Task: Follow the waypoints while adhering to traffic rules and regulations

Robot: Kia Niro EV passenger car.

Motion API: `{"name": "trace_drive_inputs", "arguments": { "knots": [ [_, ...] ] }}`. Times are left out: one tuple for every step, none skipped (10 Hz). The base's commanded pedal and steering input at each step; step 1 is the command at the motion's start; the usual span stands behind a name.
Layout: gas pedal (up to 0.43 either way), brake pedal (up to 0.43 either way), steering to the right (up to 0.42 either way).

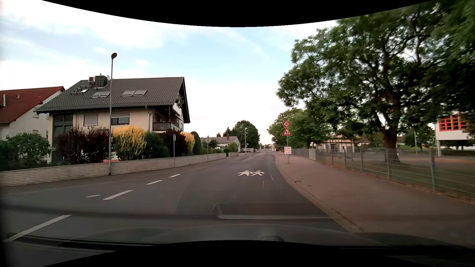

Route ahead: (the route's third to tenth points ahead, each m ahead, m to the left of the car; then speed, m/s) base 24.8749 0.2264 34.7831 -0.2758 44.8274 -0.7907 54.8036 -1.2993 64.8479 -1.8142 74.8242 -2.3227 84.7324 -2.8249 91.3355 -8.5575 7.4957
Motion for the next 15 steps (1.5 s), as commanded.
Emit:
{"name": "trace_drive_inputs", "arguments": {
  "knots": [
    [0.008,0.000,-0.004],
    [0.008,0.000,-0.003],
    [0.008,0.000,0.000],
    [0.008,0.000,0.005],
    [0.008,0.000,0.010],
    [0.008,0.000,0.016],
    [0.008,0.000,0.022],
    [0.008,0.000,0.024],
    [0.008,0.000,0.024],
    [0.008,0.000,0.024],
    [0.008,0.000,0.024],
    [0.008,0.000,0.024],
    [0.008,0.000,0.024],
    [0.008,0.000,0.024],
    [0.008,0.000,0.022]
  ]
}}
